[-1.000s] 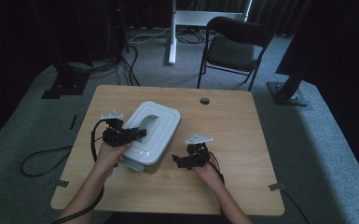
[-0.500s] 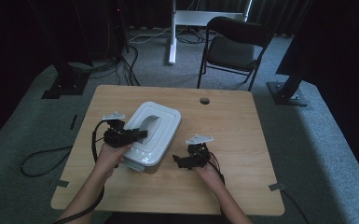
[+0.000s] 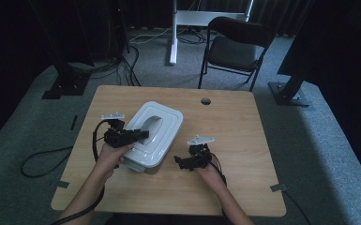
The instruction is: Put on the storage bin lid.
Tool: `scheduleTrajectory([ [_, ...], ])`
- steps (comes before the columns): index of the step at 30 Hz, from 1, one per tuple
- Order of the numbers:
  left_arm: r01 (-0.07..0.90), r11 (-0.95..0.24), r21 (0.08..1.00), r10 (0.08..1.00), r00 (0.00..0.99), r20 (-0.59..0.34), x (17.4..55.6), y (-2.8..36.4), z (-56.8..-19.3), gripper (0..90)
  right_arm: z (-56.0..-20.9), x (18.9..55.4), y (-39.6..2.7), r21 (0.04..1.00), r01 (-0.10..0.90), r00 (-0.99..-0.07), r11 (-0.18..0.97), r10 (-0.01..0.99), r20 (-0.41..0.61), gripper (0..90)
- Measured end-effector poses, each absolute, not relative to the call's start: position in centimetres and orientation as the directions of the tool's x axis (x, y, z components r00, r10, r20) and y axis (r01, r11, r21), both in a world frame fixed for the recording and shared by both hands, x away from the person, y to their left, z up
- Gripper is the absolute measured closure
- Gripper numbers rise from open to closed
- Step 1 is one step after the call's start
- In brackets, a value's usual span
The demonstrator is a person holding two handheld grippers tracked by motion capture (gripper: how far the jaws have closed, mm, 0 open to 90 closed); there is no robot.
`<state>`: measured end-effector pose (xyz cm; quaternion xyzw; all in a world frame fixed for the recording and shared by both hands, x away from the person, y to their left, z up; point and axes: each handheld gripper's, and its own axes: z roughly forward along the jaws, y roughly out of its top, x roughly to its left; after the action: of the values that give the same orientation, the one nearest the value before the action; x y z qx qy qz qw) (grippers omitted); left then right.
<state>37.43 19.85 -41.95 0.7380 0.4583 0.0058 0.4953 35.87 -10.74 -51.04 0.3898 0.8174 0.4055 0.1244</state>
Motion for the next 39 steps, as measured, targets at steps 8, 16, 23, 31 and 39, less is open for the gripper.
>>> scheduleTrajectory([
  [8, 0.672, -0.123, 0.730, 0.695, 0.584, -0.420, 37.2, 19.8, -41.7, 67.5, -51.1, 35.9, -10.8, 0.756, 0.539, -0.664, 0.371, 0.739, 0.111, 11.5],
  [16, 0.676, -0.118, 0.727, 0.714, 0.567, -0.410, 37.3, 19.5, -41.9, 67.0, -51.1, 35.8, -10.8, 0.757, 0.539, -0.663, 0.370, 0.741, 0.110, 11.5],
  [23, 0.673, -0.132, 0.728, 0.727, 0.565, -0.390, 37.2, 19.2, -42.1, 67.1, -51.3, 35.8, -10.9, 0.754, 0.543, -0.662, 0.370, 0.741, 0.113, 11.5],
  [31, 0.668, -0.144, 0.730, 0.730, 0.570, -0.377, 37.3, 18.9, -42.1, 67.2, -51.3, 35.8, -10.9, 0.755, 0.543, -0.660, 0.368, 0.743, 0.113, 11.5],
  [39, 0.644, -0.141, 0.752, 0.738, 0.575, -0.354, 37.0, 18.7, -42.1, 61.6, -51.4, 35.7, -10.8, 0.753, 0.543, -0.665, 0.372, 0.738, 0.115, 11.5],
])
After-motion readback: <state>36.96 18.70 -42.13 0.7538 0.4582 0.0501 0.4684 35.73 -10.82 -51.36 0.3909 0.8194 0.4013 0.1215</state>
